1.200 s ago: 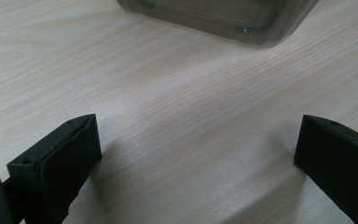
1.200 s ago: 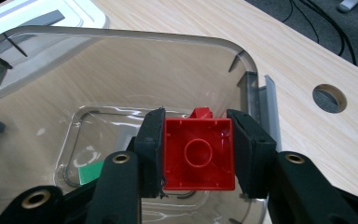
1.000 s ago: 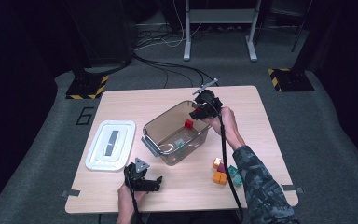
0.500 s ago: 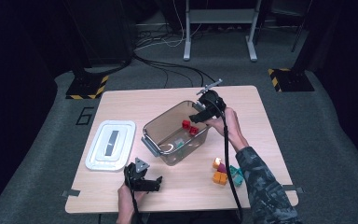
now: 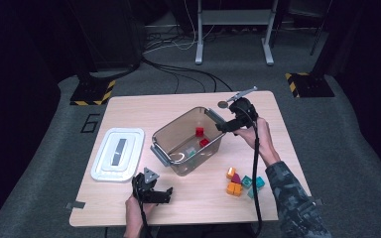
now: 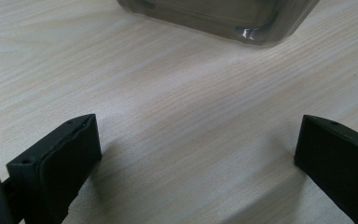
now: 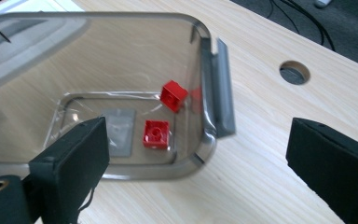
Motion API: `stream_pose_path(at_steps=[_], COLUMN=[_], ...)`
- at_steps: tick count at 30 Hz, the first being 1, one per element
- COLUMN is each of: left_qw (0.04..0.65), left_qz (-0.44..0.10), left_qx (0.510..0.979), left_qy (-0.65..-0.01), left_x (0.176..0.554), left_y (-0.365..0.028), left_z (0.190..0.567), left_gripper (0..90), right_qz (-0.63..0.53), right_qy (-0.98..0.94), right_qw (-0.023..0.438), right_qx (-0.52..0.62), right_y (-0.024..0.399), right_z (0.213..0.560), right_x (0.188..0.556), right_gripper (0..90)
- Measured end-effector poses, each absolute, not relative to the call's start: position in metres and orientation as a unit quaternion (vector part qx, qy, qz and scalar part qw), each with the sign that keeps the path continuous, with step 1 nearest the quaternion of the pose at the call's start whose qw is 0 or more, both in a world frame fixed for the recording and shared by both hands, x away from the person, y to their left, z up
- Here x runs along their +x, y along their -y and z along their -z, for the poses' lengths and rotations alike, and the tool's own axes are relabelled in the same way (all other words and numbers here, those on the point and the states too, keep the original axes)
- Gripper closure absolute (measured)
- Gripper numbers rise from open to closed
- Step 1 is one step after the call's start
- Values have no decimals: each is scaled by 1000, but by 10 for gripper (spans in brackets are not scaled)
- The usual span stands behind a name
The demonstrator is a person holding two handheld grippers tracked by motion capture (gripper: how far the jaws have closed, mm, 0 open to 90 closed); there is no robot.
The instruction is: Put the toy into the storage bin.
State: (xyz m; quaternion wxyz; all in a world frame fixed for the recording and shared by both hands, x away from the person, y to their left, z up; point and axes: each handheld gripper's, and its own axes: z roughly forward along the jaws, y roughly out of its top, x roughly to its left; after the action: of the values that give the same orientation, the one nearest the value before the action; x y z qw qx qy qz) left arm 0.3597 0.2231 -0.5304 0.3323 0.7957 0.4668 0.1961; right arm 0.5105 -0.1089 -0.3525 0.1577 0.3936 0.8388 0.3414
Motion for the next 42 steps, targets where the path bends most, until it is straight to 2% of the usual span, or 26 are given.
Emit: stream_pose_path(at_steps=[22, 42], left_qw=[333, 334], left_qz=[-196, -196], left_qx=[795, 795], left_qy=[-468, -468], left_x=[360, 360], left_y=[-223, -223], left_z=[531, 531], left_gripper=[1, 1], right_qz=[-335, -322], right_qy=[-819, -822], right_qw=[167, 138], right_qx=[435, 448], right_y=[171, 182], right_z=[382, 429], right_x=[484, 465], right_gripper=[42, 42])
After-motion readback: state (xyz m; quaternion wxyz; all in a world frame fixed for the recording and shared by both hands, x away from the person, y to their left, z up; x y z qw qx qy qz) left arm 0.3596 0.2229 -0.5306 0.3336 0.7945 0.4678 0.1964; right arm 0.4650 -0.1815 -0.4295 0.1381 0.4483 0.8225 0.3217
